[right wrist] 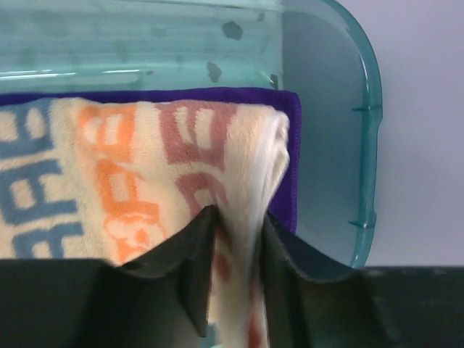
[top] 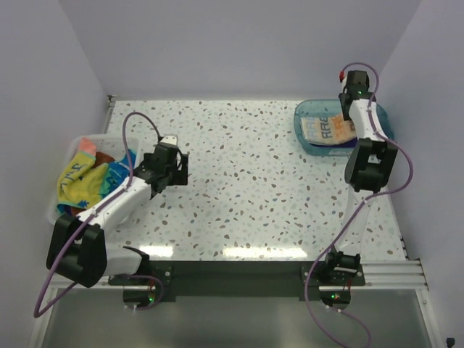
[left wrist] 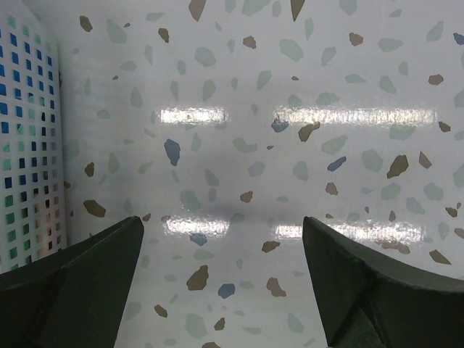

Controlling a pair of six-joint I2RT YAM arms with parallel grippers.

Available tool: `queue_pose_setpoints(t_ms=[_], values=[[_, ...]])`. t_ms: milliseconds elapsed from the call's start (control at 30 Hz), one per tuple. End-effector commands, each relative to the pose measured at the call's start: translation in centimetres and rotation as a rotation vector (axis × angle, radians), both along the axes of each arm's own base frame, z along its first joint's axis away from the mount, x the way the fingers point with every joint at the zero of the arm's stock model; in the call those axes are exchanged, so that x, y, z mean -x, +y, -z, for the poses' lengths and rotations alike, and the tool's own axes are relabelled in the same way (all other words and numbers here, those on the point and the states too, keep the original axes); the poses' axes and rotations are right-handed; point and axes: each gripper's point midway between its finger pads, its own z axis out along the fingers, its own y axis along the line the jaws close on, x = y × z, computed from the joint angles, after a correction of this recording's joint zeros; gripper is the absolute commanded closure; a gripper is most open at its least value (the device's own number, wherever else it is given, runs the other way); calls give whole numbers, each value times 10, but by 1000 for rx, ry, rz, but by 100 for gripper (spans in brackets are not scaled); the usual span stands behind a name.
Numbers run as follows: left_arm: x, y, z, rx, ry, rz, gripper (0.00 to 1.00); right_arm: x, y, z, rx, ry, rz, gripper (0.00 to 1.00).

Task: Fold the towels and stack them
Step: Neatly place the folded towel into the bin

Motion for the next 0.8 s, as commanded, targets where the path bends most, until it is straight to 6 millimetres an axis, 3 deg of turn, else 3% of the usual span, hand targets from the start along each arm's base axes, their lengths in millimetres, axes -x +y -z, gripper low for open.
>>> queue_pose_setpoints(t_ms=[0, 67, 100, 167, 200, 267, 300, 333, 367, 400, 433, 467, 500, 533, 567, 600, 667, 700, 733, 767], values=[[-13, -2, -11, 12, -48, 4, 4, -7, -30, -10, 126, -72, 136, 60], [-13, -3, -13, 18, -52, 8, 3, -3, -37, -17, 145, -93, 201, 50], [-13, -4, -13, 20, -51, 12, 3, 5, -46, -34, 192, -118, 278, 41], [-13, -5, -16, 28, -57, 13, 3, 16, -47, -50, 182, -151, 353, 33], [-14, -5, -19, 32, -64, 14, 2, 26, -46, -70, 175, -175, 374, 24], [-13, -6, -24, 43, -77, 16, 2, 36, -36, -83, 119, -212, 393, 16], [-14, -9, -27, 60, -87, 16, 1, 38, -20, -83, 51, -200, 344, 6], [-14, -14, -29, 88, -88, 32, 1, 45, -8, -103, -14, -248, 332, 2], [-17, -19, -35, 117, -105, 40, 1, 50, 3, -107, -64, -249, 312, 1], [-18, -25, -39, 151, -113, 41, 0, 57, 26, -97, -156, -203, 267, 1], [-24, -31, -48, 180, -121, 47, 0, 68, 41, -115, -223, -240, 262, 1], [-27, -32, -54, 189, -125, 36, 0, 76, 55, -107, -269, -204, 241, 1], [-31, -29, -60, 186, -134, -5, 0, 84, 82, -106, -328, -180, 201, 1], [-30, -23, -61, 167, -115, -37, 0, 91, 96, -106, -344, -173, 177, 1], [-40, -20, -74, 158, -135, -69, 0, 107, 109, -105, -354, -156, 151, 1], [-42, -14, -79, 151, -135, -109, 0, 112, 146, -105, -357, -139, 68, 1], [-49, 13, -92, 120, -135, -210, 0, 132, 182, -99, -375, -99, -22, 1], [-51, 23, -96, 117, -140, -252, 0, 140, 215, -95, -395, -73, -99, 1], [-51, 51, -103, 89, -148, -340, 0, 150, 235, -92, -431, -52, -149, 1], [-50, 66, -107, 76, -154, -391, 0, 168, 262, -83, -454, -13, -223, 2]])
